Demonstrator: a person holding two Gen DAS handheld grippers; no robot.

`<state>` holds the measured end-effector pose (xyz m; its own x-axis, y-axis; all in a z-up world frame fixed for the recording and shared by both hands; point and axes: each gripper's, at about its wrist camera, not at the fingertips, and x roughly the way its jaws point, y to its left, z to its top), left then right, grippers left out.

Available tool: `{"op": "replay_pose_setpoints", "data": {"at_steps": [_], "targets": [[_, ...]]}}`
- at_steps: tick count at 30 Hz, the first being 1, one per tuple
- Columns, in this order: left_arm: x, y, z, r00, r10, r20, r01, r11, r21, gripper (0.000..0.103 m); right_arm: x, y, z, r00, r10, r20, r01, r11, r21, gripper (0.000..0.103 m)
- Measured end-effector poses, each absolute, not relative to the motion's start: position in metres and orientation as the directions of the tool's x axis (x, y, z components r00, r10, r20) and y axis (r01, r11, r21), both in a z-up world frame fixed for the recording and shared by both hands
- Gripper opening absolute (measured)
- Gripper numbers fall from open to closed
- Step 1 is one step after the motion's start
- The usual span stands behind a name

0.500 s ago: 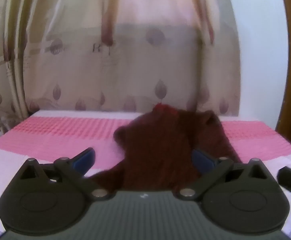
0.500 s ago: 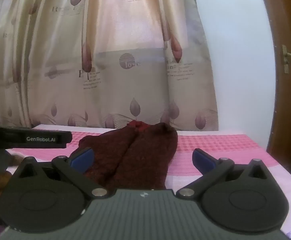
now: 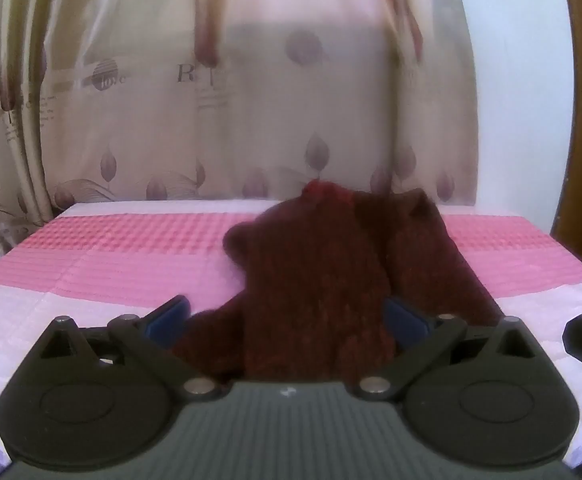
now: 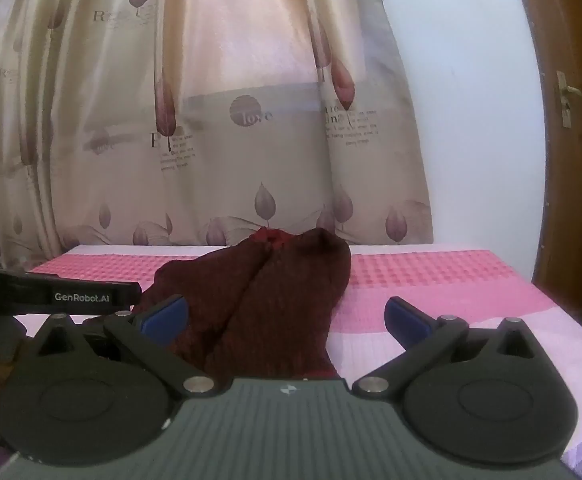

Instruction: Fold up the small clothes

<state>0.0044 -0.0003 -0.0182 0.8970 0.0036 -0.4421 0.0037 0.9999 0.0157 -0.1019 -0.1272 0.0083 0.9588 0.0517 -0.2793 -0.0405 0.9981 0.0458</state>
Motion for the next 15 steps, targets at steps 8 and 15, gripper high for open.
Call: {"op": "replay_pose_setpoints", "data": {"at_steps": [8,15], "targets": [[0.0053,-0.0028,-0.0217,0.881,0.037,-0.472,-0.032,0.999,0.019,0.103,-0.1035,-0.1252,0.0009,0.954,0.053,-0.294,-0.040,0.998,0.051,0.103],[0.0092,0.0017,-0.0261,0.856,0.024,-0.517,-0.032,0.999,-0.006,0.103,-0.1049,-0.1258,-0.0009,0.954,0.057,-0.295,-0.041,0.997,0.061,0.103]]}}
